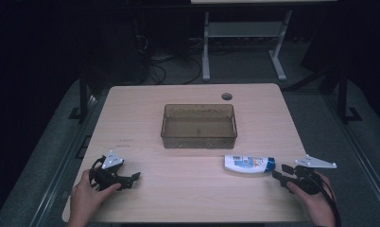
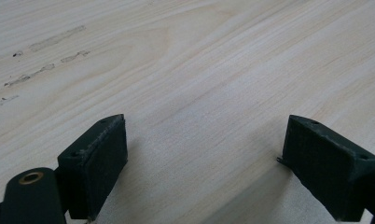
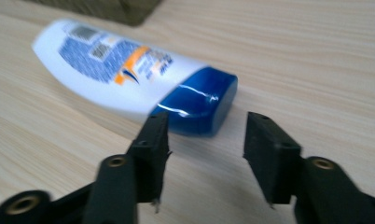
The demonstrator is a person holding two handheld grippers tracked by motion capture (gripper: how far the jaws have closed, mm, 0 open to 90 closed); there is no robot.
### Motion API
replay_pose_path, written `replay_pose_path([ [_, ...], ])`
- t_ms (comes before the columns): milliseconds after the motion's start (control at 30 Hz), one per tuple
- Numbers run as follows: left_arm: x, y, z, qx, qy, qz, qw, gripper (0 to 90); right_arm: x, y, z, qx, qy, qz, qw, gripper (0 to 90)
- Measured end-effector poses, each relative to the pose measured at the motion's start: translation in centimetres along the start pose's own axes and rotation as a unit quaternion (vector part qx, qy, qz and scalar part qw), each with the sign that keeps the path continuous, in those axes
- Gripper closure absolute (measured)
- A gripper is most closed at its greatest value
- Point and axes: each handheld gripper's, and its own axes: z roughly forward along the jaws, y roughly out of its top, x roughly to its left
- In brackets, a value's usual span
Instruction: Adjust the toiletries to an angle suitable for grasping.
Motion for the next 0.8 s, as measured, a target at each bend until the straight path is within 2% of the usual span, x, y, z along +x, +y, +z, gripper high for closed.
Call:
replay_pose_path([
  [167, 0.0, 0.0, 0.0, 0.0, 0.0, 0.0, 1.0, 12.8, 0.3, 0.4, -0.5, -0.008, 0.011, 0.01, 0.9999, 66.0],
  [433, 0.0, 0.0, 0.0, 0.0, 0.0, 0.0, 1.0, 12.8, 0.9, 1.2, -0.6, -0.004, 0.009, 0.013, 0.9999, 90.0],
  [800, 0.0, 0.0, 0.0, 0.0, 0.0, 0.0, 1.0, 12.8, 1.0, 1.6, 0.4, 0.024, 0.013, 0.014, 0.9995, 90.0],
])
